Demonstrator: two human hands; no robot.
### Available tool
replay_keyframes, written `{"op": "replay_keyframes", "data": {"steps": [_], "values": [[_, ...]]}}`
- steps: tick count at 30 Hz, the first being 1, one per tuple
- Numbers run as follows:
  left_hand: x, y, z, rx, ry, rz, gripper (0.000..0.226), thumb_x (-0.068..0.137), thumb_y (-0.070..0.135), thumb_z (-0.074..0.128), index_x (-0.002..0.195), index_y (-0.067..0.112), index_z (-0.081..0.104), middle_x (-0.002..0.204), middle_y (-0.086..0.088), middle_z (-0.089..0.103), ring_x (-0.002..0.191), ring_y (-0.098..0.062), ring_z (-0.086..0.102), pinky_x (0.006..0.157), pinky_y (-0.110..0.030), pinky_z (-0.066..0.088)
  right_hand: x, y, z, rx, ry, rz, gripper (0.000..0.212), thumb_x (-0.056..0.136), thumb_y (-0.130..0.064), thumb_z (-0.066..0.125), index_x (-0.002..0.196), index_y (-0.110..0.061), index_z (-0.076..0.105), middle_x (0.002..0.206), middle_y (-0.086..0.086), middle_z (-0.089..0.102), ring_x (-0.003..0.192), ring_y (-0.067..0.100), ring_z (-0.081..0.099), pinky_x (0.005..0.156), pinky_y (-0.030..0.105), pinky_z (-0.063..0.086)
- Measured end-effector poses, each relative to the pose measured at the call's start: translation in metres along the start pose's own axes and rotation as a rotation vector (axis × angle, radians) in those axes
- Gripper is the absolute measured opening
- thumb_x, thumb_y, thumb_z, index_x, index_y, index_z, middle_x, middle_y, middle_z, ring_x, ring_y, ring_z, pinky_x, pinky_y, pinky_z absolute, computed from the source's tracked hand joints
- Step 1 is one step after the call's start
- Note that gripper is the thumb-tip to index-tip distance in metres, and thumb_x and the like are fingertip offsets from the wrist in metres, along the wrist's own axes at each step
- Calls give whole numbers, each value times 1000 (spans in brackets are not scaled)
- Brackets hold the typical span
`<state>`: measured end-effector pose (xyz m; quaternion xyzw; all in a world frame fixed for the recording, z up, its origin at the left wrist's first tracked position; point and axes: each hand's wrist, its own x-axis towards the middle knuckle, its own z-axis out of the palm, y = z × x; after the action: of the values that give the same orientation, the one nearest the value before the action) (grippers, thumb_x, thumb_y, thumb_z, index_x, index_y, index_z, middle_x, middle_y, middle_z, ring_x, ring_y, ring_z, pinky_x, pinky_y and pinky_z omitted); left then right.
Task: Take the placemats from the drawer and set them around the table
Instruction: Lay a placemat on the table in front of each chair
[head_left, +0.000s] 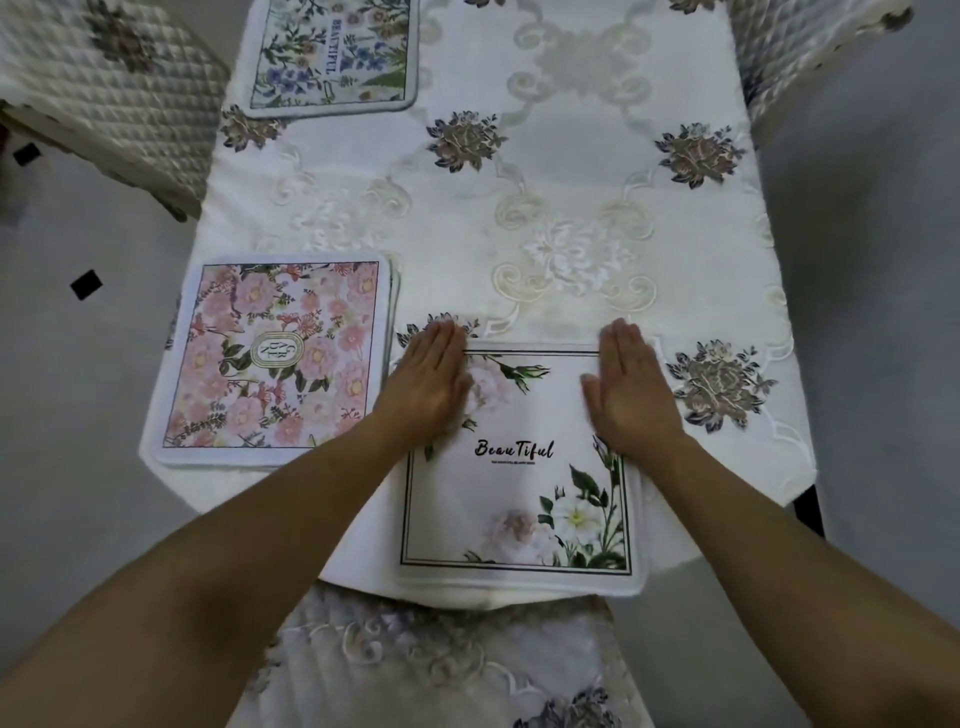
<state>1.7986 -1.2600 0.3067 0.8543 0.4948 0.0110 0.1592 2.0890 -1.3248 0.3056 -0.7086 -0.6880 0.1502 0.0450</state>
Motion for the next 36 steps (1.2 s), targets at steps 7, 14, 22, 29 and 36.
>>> {"op": "replay_keyframes", "data": {"steps": [7,14,22,29,36], "values": [[-75,19,12,-53,-23,-111,67,102,46,21,155,8,4,162,-12,-2,149,-23,-11,120,-34,-8,-66,-5,11,49,7,80,69,100,-41,27,152,2,14,161,23,13,150,33,8,122,47,10],[-167,35,29,-42,-96,20,61,102,33,38,147,-6,28,156,-26,24,146,-42,19,116,-52,28,-165,-31,29,-17,-66,76,70,100,-45,16,152,2,20,161,19,13,150,29,6,120,43,5],[-163,-51,-46,-247,50,-84,48,95,28,51,137,6,49,142,-15,50,130,-31,46,110,-35,35,-113,-143,7,67,69,231,57,85,-36,38,123,1,58,126,23,60,122,41,51,103,50,37],[-120,-233,-125,-234,210,-174,30,87,17,59,115,5,59,111,-18,61,99,-36,57,84,-41,49,-88,-342,33,649,17,559,6,94,-21,56,93,-16,59,83,-2,59,75,14,55,63,30,40],[-11,-282,-159,-3,-4,-82,35,86,11,51,120,2,52,117,-22,57,105,-42,52,86,-47,46,-42,-437,71,1154,43,1184,13,73,-28,54,67,-17,55,68,5,60,65,25,58,65,37,53]]}}
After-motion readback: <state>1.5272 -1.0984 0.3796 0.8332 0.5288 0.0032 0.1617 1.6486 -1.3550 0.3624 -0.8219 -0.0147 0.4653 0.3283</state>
